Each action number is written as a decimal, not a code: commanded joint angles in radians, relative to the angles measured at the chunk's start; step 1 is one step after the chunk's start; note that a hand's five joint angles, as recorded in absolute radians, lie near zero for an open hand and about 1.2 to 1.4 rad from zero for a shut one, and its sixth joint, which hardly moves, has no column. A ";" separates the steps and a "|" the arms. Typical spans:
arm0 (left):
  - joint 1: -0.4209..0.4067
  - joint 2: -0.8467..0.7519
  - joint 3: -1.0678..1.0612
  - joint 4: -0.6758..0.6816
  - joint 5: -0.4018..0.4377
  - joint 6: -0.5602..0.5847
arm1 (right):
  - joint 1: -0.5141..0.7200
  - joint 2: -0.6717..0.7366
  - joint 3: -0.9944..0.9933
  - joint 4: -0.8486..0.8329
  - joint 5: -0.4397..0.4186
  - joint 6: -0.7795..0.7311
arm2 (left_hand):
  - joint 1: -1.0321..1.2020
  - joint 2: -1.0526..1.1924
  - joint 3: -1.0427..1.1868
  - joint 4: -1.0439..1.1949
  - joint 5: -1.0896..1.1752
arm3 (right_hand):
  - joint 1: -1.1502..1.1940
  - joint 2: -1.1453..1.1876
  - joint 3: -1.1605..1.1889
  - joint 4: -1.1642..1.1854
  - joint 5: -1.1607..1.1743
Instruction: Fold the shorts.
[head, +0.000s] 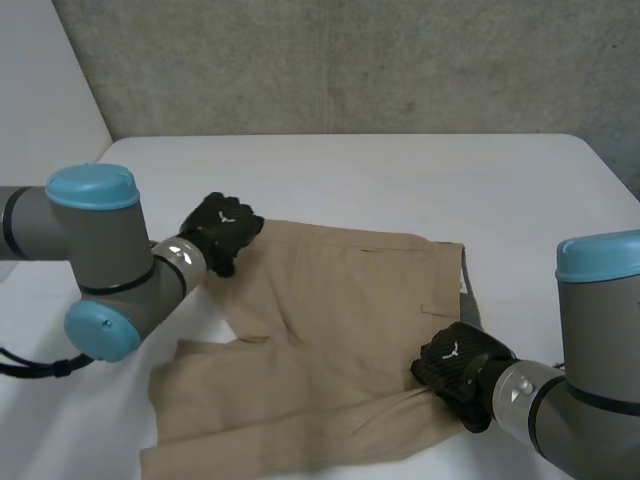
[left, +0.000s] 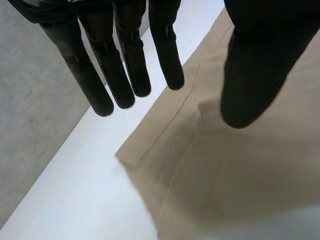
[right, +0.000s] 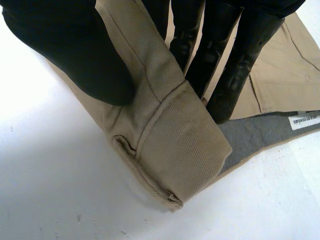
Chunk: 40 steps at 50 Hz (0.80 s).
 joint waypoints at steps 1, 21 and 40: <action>0.000 -0.112 0.157 -0.134 0.100 -0.001 | -0.002 0.000 0.011 0.000 -0.001 0.000 | -0.088 -0.101 -0.105 -0.100 -0.100 | 0.437 0.222 0.212 0.205 0.224; 0.017 -0.205 0.272 -0.222 0.089 0.005 | -0.006 0.010 0.011 -0.001 -0.001 0.000 | 0.246 0.233 0.229 0.234 0.234 | 0.437 0.222 0.212 0.205 0.224; 0.082 -0.096 0.108 -0.231 0.000 0.077 | -0.013 0.009 0.004 -0.006 -0.003 0.002 | 0.649 0.635 0.632 0.637 0.636 | 0.437 0.222 0.212 0.205 0.224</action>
